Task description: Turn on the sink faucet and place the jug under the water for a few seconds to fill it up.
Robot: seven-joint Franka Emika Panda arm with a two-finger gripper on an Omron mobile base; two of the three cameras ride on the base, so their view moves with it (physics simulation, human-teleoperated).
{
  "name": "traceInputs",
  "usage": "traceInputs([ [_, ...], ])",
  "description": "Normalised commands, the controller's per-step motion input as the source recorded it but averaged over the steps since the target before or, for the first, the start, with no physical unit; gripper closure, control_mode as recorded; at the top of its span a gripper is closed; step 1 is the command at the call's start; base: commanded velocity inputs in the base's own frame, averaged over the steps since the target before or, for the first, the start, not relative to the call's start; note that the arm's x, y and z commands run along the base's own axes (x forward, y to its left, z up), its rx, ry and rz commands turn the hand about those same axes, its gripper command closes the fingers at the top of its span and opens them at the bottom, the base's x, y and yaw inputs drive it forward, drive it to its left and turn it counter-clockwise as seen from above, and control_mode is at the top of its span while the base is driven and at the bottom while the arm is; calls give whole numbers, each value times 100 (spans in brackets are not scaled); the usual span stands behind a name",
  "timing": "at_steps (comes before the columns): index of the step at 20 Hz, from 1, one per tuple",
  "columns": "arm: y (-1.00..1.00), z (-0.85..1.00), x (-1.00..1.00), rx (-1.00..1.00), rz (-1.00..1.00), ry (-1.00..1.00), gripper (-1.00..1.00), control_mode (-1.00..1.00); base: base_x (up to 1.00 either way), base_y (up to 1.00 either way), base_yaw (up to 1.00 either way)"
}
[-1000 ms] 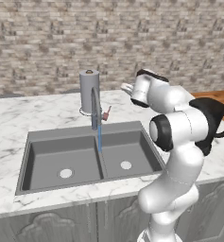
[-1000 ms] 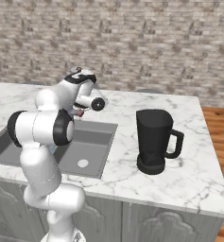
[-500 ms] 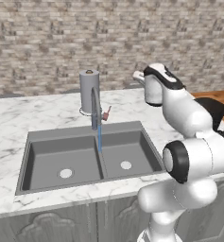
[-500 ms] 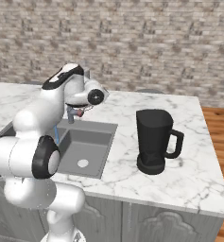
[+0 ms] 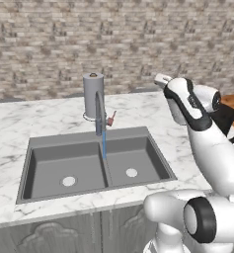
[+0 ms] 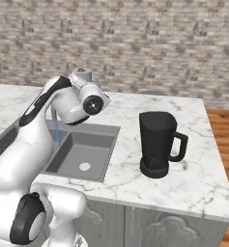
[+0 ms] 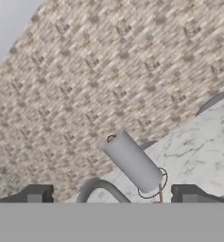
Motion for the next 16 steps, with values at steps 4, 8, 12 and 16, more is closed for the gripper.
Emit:
traceInputs([
  [4, -34, 47, -100, 0, 0, 0, -100, -100, 0, 0, 0],
  [8, -57, 36, -100, 0, 0, 0, -100, -100, 0, 0, 0],
  [12, -87, 5, -100, 1, 0, 0, -100, -100, 0, 0, 0],
  [16, -100, 0, -100, 4, 0, -1, -100, -100, 0, 0, 0],
])
